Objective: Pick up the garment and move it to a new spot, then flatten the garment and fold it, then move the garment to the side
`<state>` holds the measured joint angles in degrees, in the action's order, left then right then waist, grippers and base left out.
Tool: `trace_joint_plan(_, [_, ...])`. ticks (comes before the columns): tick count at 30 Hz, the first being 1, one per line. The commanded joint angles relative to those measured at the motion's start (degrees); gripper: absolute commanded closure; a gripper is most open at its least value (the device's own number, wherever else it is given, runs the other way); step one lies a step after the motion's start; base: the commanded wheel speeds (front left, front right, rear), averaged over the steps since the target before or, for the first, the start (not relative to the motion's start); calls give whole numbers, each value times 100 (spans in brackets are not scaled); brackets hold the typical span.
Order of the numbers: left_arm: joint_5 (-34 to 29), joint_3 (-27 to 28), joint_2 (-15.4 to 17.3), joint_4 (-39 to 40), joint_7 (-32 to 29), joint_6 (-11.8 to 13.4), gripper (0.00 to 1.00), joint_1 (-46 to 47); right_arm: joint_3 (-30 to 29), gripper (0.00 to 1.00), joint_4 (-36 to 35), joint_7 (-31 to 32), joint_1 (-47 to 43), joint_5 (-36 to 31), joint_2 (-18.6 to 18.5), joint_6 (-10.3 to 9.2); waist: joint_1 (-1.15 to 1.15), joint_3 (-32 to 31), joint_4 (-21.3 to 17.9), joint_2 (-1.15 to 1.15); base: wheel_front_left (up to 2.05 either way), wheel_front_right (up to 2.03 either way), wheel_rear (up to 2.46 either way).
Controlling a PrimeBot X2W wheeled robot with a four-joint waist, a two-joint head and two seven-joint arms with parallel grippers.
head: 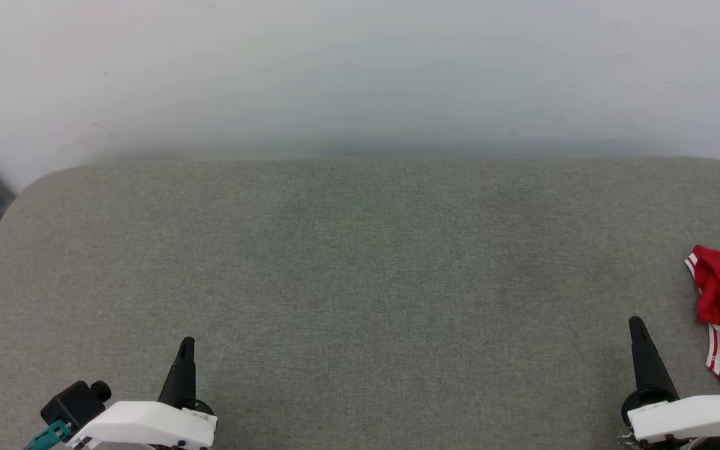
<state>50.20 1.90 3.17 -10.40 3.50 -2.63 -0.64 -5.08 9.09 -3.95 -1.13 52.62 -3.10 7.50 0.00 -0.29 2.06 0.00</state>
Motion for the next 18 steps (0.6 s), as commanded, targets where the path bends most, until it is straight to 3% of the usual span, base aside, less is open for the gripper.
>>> trace_joint_plan(1, [162,25,5,44,-37,-51,100,157,-18,100,-35,31,159,168,-33,0,0,1,-3,0,0,0,0])
trace_joint_plan(18, [1327,160,-3,-74,-320,-181,100,316,-42,100,116,316,329,1276,-32,0,0,11,-49,0,0,0,0])
